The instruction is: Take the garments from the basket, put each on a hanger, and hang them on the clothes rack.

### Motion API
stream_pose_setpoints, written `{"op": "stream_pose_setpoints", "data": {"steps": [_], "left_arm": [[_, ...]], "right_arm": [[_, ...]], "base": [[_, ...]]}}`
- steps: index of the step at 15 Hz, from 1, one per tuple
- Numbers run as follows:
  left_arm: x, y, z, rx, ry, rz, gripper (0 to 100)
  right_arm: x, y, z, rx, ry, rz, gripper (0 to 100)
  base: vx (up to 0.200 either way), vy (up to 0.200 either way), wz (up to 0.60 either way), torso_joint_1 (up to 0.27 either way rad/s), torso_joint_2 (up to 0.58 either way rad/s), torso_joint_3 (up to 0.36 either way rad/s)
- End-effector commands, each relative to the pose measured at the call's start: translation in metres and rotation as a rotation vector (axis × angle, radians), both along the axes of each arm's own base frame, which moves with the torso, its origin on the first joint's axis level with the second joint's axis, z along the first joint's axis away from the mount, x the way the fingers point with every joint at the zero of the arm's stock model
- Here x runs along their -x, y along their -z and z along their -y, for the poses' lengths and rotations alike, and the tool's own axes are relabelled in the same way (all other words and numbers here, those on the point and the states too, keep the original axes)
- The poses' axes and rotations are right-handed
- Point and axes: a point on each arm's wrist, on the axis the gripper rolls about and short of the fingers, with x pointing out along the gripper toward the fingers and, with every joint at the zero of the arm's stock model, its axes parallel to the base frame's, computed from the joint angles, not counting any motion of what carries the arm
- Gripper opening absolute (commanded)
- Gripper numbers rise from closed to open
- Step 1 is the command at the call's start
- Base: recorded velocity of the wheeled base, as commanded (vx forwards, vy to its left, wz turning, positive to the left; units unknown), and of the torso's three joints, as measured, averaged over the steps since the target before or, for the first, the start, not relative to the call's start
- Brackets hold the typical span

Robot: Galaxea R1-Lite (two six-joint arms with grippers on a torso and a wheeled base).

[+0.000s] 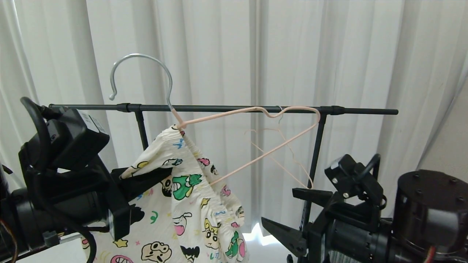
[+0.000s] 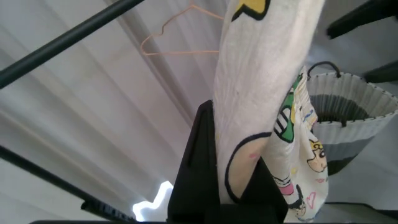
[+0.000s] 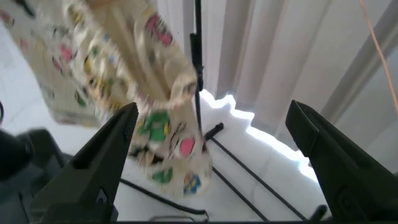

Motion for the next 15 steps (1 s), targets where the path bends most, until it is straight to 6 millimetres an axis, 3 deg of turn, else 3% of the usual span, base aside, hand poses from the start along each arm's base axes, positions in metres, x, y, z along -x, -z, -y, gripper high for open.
{"op": "stream_pose_setpoints", "data": {"steps": [1,9,12,15], "left_arm": [[0.002,-0.003,0.004,0.006,0.028,0.014,0],[0.006,-0.005,0.012,-0.009,0.083,0.036,0],[0.007,-0.007,0.009,-0.007,0.059,0.046,0],[0.007,-0.005,0.005,-0.013,0.029,0.045,0]], "right_arm": [[-0.016,0.010,-0.024,0.018,0.015,-0.028,100],[-0.009,0.037,-0.046,0.158,-0.001,0.007,100],[-0.013,0.045,-0.032,0.242,0.067,-0.010,100],[-0.030,0.048,-0.012,0.298,0.180,0.011,100]], "base": [[0.000,0.000,0.00,0.000,0.00,0.000],[0.000,0.000,0.00,0.000,0.00,0.000],[0.000,0.000,0.00,0.000,0.00,0.000],[0.000,0.000,0.00,0.000,0.00,0.000]]}}
